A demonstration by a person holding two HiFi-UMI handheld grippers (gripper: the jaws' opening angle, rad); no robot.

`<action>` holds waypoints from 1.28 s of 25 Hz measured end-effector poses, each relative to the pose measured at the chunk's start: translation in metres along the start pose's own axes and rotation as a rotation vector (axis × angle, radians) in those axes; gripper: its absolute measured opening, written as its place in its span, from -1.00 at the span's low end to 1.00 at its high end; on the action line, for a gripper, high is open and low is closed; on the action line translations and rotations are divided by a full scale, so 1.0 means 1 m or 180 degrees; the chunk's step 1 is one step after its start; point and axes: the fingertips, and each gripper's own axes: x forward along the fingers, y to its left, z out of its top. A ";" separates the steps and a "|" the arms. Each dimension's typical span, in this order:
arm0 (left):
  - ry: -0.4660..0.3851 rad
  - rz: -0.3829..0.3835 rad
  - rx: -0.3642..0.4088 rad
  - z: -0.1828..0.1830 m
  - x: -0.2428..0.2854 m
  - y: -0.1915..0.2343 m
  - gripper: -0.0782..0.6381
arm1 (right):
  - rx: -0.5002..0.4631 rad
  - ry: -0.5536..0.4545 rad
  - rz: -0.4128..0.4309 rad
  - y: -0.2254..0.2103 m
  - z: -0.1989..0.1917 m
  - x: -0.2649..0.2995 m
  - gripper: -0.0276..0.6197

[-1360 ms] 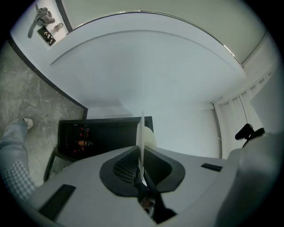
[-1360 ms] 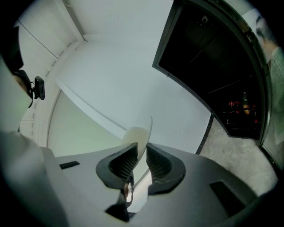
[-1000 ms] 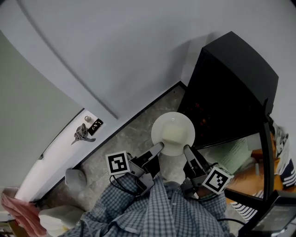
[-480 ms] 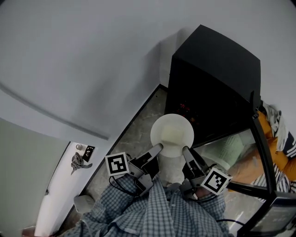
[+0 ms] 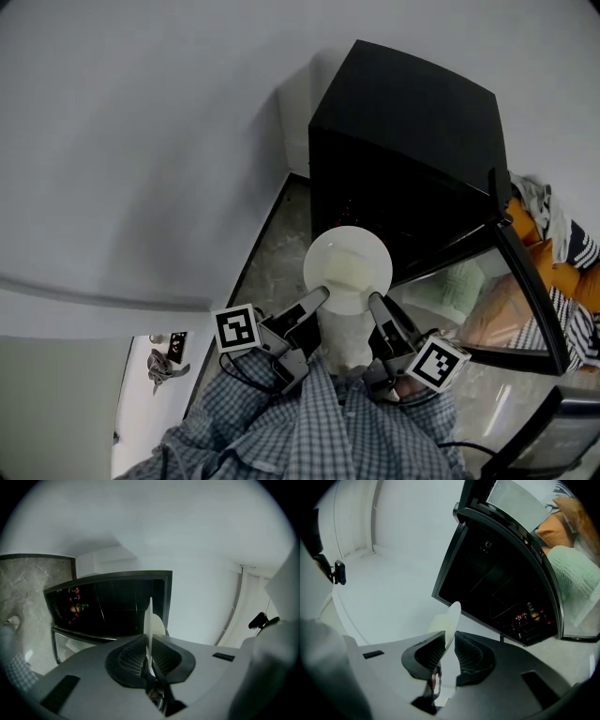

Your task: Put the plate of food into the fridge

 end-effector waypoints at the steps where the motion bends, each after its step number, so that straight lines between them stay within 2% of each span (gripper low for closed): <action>1: 0.0060 -0.0004 -0.0003 0.002 0.003 0.000 -0.70 | 0.0012 -0.0051 -0.0025 -0.001 0.001 0.000 -0.70; 9: 0.0456 0.0011 -0.0023 0.019 0.025 0.010 -0.70 | 0.0048 -0.0380 -0.0245 -0.012 0.011 0.011 -0.70; 16: 0.0695 0.0042 -0.0041 0.026 0.040 0.015 -0.70 | 0.0124 -0.0568 -0.0350 -0.019 0.019 0.015 -0.70; 20: 0.0761 0.0021 -0.0121 0.029 0.045 0.018 -0.70 | 0.0232 -0.0657 -0.0418 -0.025 0.017 0.017 -0.70; 25: 0.0766 0.0017 -0.0203 0.034 0.046 0.027 -0.70 | 0.0142 -0.0673 -0.0355 -0.024 0.018 0.022 -0.70; 32: 0.0855 0.0078 -0.0182 0.032 0.050 0.032 -0.70 | 0.0253 -0.0735 -0.0435 -0.033 0.015 0.021 -0.70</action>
